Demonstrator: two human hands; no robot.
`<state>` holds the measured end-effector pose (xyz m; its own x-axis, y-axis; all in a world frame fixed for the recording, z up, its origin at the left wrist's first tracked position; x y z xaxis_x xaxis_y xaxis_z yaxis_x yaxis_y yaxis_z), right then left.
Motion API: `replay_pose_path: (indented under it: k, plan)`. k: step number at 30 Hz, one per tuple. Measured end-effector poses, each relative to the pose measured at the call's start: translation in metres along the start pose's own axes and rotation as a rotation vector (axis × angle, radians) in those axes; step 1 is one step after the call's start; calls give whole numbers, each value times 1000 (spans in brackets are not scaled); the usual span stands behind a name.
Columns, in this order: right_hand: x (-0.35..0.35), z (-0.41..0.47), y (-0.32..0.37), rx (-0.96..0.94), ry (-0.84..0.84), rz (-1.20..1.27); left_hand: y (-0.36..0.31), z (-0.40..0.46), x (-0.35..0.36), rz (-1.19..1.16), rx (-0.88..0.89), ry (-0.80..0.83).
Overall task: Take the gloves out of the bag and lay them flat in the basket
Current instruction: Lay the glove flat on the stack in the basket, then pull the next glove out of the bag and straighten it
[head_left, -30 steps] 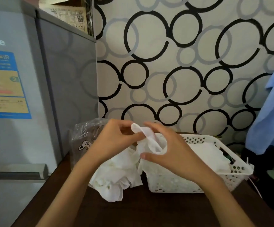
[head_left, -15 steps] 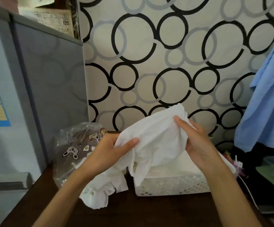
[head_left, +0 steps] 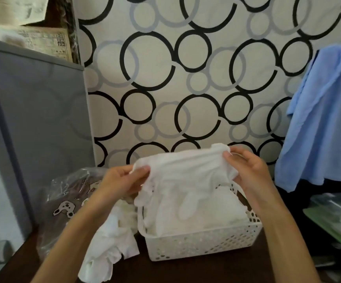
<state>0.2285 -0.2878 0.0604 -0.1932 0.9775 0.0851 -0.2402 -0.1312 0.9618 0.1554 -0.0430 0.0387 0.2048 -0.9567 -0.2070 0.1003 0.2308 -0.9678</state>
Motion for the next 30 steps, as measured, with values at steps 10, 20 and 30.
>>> replay_pose_path:
  k: [10, 20, 30]
  plan:
    - [23, -5, 5, -167, 151, -85, -41, 6, -22, 27, 76, -398]
    - [-26, 31, -72, 201, 145, -754, 29, 83, 37, 854, -57, -81]
    - [-33, 32, -73, 327, 314, -798, 9, 47, 65, 1206, 99, 300]
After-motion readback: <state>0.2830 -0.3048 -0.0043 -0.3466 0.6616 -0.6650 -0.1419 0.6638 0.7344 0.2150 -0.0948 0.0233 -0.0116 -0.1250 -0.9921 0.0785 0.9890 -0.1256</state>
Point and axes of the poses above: each hand's wrist, its own z-axis towards the middle knuckle, its own x-axis out of the palm, y = z × x, the point moved 2 cm from there along z, towards the middle knuckle, and after that the axes turned 6 degrees about y, right-handed, at the moved point
